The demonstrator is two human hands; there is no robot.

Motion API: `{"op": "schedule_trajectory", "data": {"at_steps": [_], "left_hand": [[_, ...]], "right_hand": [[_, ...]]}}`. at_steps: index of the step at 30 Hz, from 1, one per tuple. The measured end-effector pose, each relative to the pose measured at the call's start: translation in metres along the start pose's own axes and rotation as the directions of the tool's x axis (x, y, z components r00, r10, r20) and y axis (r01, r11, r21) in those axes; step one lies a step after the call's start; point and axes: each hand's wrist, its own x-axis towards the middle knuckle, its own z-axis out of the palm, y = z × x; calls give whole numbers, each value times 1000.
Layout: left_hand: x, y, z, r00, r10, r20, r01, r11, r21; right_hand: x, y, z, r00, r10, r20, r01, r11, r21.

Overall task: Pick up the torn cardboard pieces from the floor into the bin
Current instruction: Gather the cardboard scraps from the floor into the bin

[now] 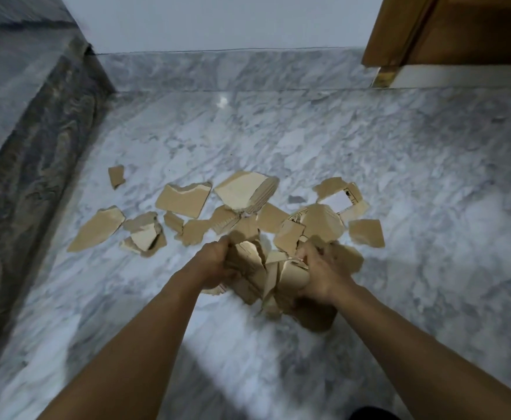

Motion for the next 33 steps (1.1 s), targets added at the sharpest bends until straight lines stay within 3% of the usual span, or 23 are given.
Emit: {"op": "schedule_trajectory", "data": {"at_steps": [2, 9, 11, 13, 17, 18, 20, 25, 31, 33], "left_hand": [[-2, -4, -5, 1000, 2, 31, -3, 1000, 25], [-15, -13, -40, 995, -12, 102, 34, 975, -219], [-17, -3, -58, 996, 15, 91, 14, 953, -304], [-15, 10, -77, 998, 28, 60, -9, 958, -286], [15, 57, -91, 978, 49, 201, 15, 952, -306], [25, 73, -87, 971, 59, 233, 7, 962, -274], [47, 109, -75, 964, 104, 246, -94, 994, -53], [99, 168, -17, 966, 142, 214, -218, 896, 386], [109, 163, 23, 984, 144, 102, -175, 876, 449], [107, 159, 21, 977, 183, 106, -209, 909, 362]], "right_hand": [[-3, -2, -2, 999, 34, -21, -33, 998, 46], [-9, -2, -16, 991, -45, 126, 34, 996, 88], [-15, 2, -37, 979, -62, 192, 59, 998, 22], [-20, 9, -63, 964, -45, 262, 56, 998, -32], [-21, 47, -110, 966, 21, 258, -21, 1000, -6], [-19, 59, -115, 969, 30, 245, -31, 1000, 0], [-17, 79, -118, 968, 55, 244, -63, 998, 27], [-26, 113, -100, 957, 112, 268, -127, 991, 40], [-30, 135, -78, 984, 93, 150, -108, 989, 100], [-29, 136, -76, 986, 70, 154, -88, 990, 111]]}}
